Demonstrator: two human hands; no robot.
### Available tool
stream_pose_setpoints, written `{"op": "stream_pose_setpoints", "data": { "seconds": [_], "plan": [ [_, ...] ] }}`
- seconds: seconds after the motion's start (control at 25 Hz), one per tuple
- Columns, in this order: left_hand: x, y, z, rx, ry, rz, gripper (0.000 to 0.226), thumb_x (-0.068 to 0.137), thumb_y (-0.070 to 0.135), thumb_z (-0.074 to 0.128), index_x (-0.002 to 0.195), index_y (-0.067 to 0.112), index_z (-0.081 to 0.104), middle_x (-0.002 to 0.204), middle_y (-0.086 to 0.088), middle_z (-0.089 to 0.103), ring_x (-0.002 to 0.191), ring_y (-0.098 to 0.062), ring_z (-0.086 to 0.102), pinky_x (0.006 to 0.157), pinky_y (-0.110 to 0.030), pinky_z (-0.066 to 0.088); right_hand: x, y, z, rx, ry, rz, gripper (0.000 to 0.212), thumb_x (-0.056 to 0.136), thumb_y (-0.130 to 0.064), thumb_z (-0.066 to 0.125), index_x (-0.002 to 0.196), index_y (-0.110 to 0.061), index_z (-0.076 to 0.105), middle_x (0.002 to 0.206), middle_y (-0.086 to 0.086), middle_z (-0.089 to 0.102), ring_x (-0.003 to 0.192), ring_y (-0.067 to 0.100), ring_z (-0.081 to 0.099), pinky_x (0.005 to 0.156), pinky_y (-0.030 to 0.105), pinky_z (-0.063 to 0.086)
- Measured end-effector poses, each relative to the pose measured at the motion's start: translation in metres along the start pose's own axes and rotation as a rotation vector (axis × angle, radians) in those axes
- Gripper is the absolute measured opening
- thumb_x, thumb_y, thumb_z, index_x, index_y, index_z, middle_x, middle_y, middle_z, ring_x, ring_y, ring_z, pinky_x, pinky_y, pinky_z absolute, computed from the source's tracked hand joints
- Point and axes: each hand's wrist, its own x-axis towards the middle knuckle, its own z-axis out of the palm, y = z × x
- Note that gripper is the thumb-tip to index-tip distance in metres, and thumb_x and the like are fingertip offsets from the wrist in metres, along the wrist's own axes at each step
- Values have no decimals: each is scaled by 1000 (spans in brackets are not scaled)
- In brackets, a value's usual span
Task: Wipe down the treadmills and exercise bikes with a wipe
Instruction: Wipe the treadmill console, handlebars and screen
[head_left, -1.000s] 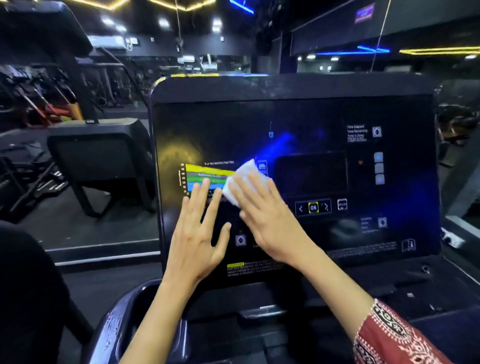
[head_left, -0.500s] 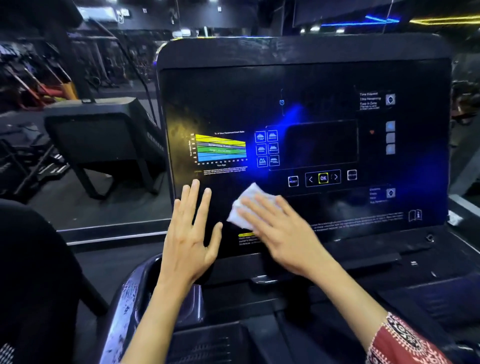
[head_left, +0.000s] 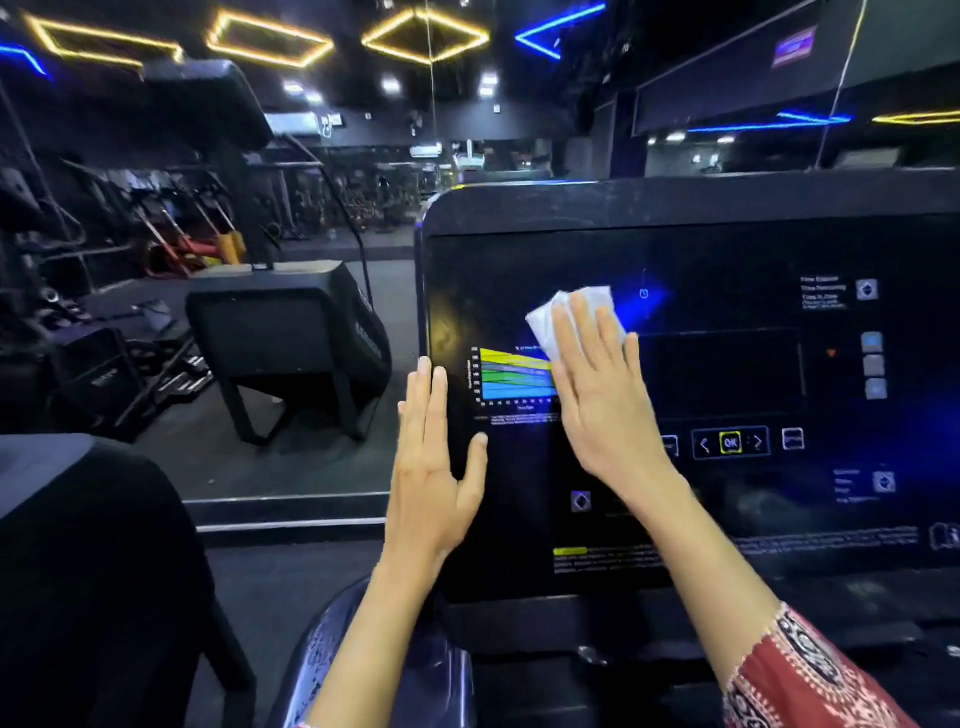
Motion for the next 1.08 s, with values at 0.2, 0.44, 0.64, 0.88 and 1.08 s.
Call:
{"op": "stream_pose_setpoints", "data": {
  "seconds": [0.2, 0.44, 0.64, 0.88, 1.08],
  "plan": [
    [28, 8, 3, -338, 115, -254, 59, 90, 11, 51, 146, 11, 31, 150, 4, 31, 138, 2, 26, 114, -18, 21, 30, -41, 12, 36, -98, -365, 54, 99, -30, 25, 149, -11, 30, 156, 7, 28, 143, 29, 18, 113, 43, 9],
    [33, -7, -1, -509, 75, -344, 55, 91, 6, 55, 142, 15, 37, 147, 0, 42, 136, -6, 36, 112, -26, 30, 68, -35, 7, 35, 18, -198, 53, 99, -28, 22, 148, -8, 32, 155, 8, 29, 143, 32, 23, 113, 50, 16],
    [28, -1, -4, -522, 94, -383, 52, 93, -3, 51, 140, 18, 41, 144, 4, 44, 133, -1, 38, 107, -15, 30, 74, -57, 22, -10, -4, -495, 50, 97, -19, 31, 144, -6, 40, 150, 11, 38, 138, 33, 32, 111, 42, 17],
    [-1, -4, -6, -425, 95, -324, 51, 90, 6, 46, 137, 27, 40, 142, 8, 46, 133, -5, 41, 112, -33, 33, -19, -15, 7, -12, -106, -550, 48, 99, -21, 33, 147, -13, 35, 154, 1, 31, 143, 18, 25, 116, 36, 15],
    [-36, 0, -7, -217, 76, -199, 48, 90, -3, 46, 138, 3, 43, 146, -9, 42, 135, -11, 37, 112, -25, 29, -25, -22, 7, 62, -87, -231, 51, 99, -22, 32, 149, -10, 30, 156, 7, 27, 145, 27, 17, 117, 42, 12]
  ]
}}
